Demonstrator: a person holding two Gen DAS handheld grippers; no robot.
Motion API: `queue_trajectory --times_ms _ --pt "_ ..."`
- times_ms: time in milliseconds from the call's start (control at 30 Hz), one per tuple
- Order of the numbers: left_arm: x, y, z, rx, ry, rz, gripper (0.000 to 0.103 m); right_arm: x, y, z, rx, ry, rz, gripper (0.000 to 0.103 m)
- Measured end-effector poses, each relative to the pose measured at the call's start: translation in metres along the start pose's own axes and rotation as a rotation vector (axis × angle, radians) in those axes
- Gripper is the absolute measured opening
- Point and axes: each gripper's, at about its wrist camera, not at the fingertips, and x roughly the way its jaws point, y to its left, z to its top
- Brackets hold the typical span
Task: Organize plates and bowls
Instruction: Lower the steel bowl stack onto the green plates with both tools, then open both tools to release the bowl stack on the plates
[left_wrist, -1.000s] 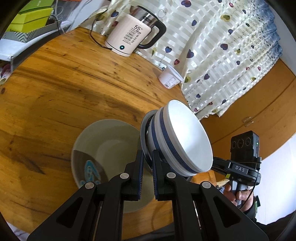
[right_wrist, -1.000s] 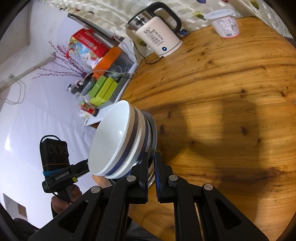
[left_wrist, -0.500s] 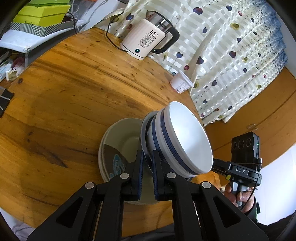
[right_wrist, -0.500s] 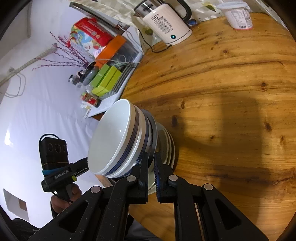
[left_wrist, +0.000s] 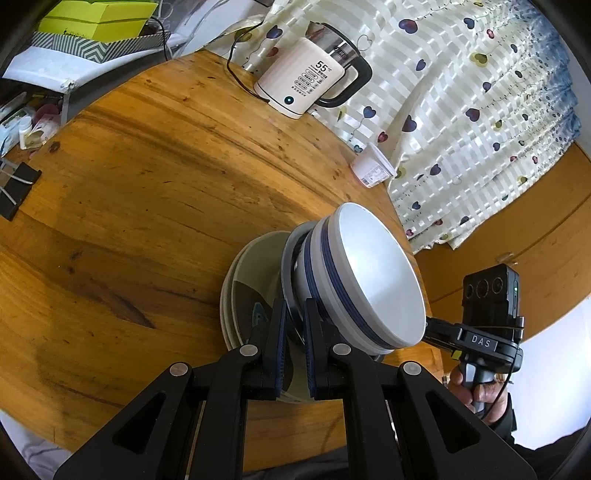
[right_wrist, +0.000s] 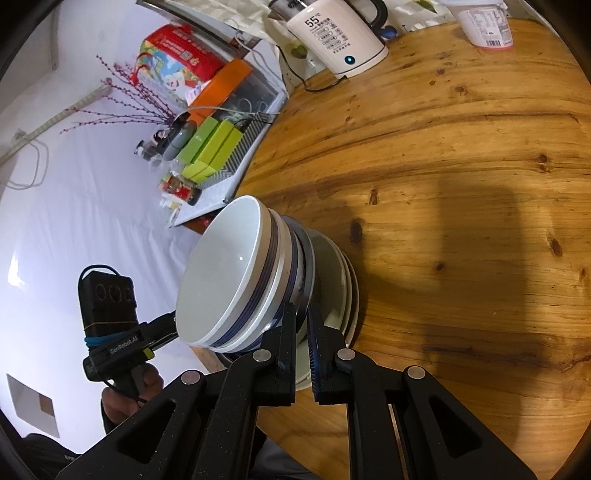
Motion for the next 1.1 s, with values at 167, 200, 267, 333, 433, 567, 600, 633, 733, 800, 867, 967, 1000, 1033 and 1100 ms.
queue_trajectory --times_ms 167,200,267,333,433,567,600,633,733,800,867,967,1000,1033,1100 --pt "0.000 0.000 -0.001 -0.002 -0.001 0.000 0.008 0.000 0.000 0.000 0.000 0.000 -0.001 0.008" --pt "0.000 0.000 -0.001 -0.001 -0.001 0.000 0.008 0.000 0.000 0.000 0.000 0.000 -0.001 0.008" --pt "0.000 0.000 -0.001 0.000 -0.002 0.002 0.008 0.001 0.000 0.000 -0.001 0.002 -0.002 0.008" --pt "0.000 0.000 0.000 -0.001 -0.002 0.000 0.008 0.001 0.000 0.000 -0.005 0.004 -0.005 0.009" --pt "-0.001 0.001 -0.001 -0.006 -0.003 -0.003 0.008 0.002 0.001 0.000 -0.013 0.008 -0.013 0.009" --pt "0.000 0.002 0.000 -0.008 -0.005 0.001 0.008 -0.001 0.003 -0.002 -0.027 0.009 -0.018 0.010" --pt "-0.001 0.001 0.000 -0.003 -0.006 0.006 0.008 -0.003 0.003 -0.003 -0.032 0.008 -0.023 0.010" --pt "-0.001 0.001 0.000 0.002 -0.007 0.013 0.008 -0.004 0.003 -0.004 -0.035 0.007 -0.027 0.010" --pt "-0.001 -0.002 -0.001 0.010 -0.012 0.031 0.008 -0.009 0.005 -0.007 -0.048 0.000 -0.038 0.012" --pt "-0.004 -0.007 -0.003 0.025 -0.018 0.053 0.008 -0.013 0.009 -0.009 -0.063 -0.006 -0.050 0.016" --pt "-0.006 -0.011 -0.004 0.039 -0.026 0.069 0.008 -0.015 0.013 -0.011 -0.079 -0.011 -0.061 0.024" --pt "-0.010 -0.018 -0.007 0.057 -0.040 0.092 0.010 -0.019 0.019 -0.016 -0.105 -0.017 -0.075 0.033" --pt "-0.011 -0.021 -0.009 0.068 -0.046 0.103 0.010 -0.020 0.021 -0.017 -0.114 -0.020 -0.085 0.035" --pt "-0.012 -0.024 -0.010 0.076 -0.050 0.110 0.010 -0.020 0.022 -0.019 -0.121 -0.023 -0.091 0.039" --pt "-0.014 -0.029 -0.013 0.093 -0.059 0.126 0.011 -0.022 0.027 -0.022 -0.145 -0.027 -0.107 0.041"
